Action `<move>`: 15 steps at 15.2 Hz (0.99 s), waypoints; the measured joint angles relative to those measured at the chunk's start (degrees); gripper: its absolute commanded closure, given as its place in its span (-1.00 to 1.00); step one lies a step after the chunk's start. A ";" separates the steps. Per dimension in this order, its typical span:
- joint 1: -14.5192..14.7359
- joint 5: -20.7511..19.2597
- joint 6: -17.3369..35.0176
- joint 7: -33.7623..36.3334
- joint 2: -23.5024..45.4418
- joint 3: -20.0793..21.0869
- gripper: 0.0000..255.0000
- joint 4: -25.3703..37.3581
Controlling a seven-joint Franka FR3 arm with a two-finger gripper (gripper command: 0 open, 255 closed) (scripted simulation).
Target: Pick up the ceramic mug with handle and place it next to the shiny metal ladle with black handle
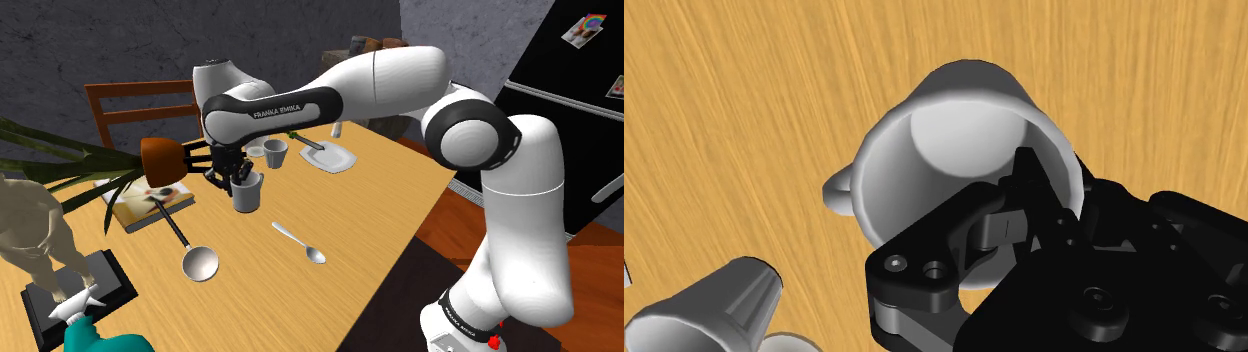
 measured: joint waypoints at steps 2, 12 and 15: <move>0.00 -0.09 1.08 0.06 0.52 -0.05 1.00 -0.57; 0.03 -0.13 1.80 0.14 0.70 -0.06 -1.00 -1.06; 0.03 -0.13 1.80 0.14 0.70 -0.06 -1.00 -1.06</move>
